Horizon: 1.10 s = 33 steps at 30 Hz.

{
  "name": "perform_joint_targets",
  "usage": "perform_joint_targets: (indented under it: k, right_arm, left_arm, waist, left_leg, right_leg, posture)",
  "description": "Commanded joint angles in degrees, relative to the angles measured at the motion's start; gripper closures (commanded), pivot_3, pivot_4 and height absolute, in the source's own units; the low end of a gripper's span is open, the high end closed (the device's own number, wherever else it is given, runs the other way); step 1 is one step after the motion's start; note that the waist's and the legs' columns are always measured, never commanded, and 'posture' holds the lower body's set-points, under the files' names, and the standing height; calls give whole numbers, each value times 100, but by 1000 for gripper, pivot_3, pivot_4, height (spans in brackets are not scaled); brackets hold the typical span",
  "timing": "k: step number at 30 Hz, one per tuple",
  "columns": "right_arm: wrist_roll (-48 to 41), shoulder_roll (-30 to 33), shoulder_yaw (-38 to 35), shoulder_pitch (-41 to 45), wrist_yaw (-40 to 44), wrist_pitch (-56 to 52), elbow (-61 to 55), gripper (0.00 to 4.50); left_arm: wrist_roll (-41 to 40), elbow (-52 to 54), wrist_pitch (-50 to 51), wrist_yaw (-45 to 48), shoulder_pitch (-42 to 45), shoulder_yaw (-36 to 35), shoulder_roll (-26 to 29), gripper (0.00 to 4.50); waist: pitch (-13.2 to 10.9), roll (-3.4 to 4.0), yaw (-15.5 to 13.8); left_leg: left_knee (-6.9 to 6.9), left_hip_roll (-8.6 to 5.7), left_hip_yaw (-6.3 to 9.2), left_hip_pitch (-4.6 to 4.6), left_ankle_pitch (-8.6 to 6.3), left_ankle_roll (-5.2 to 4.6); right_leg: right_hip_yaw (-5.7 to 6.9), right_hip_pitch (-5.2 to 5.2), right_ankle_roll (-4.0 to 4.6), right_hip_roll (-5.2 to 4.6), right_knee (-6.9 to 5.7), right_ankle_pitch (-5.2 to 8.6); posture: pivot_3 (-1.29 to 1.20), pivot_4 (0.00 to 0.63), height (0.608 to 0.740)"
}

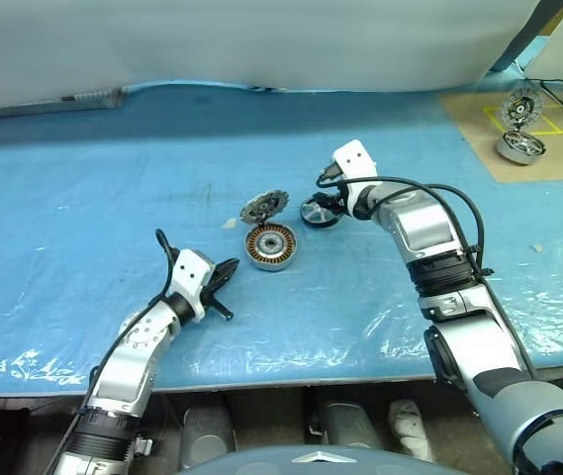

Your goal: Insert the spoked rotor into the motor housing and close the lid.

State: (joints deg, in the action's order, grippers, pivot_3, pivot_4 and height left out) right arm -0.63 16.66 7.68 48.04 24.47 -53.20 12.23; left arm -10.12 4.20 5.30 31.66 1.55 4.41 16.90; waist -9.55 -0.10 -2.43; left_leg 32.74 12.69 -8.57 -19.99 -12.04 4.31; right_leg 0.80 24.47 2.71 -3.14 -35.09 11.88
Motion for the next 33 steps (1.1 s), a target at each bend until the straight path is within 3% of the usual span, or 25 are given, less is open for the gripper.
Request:
perform_joint_targets:
  k: [1,20,33]
  right_arm:
    - [-176,-225,-172,-114,-194,-486,-610,1171]
    - [-369,-654,-669,-313,-897,-530,-677,1171]
    - [-224,-743,-456,-689,-1135,-54,-139,1171]
  left_arm:
    - [-17,164,-59,-2,-13,3,-9,4500]
    - [-14,161,-55,30,-12,18,-3,4500]
    - [-12,173,-58,72,-29,28,17,4500]
  waist:
    - [0,0,-2]
    - [-1,1,-6]
    - [-1,1,-1]
  left_leg:
    - [-1,0,0,1,0,0]
    - [-2,-1,0,7,0,2]
    - [-2,-2,-1,4,0,2]
  right_leg:
    - [0,0,0,0,0,0]
    - [-1,2,-1,-1,2,-1]
    - [-3,0,-2,-1,1,-1]
  posture:
    - [0,150,740]
    - [0,150,740]
    - [0,150,740]
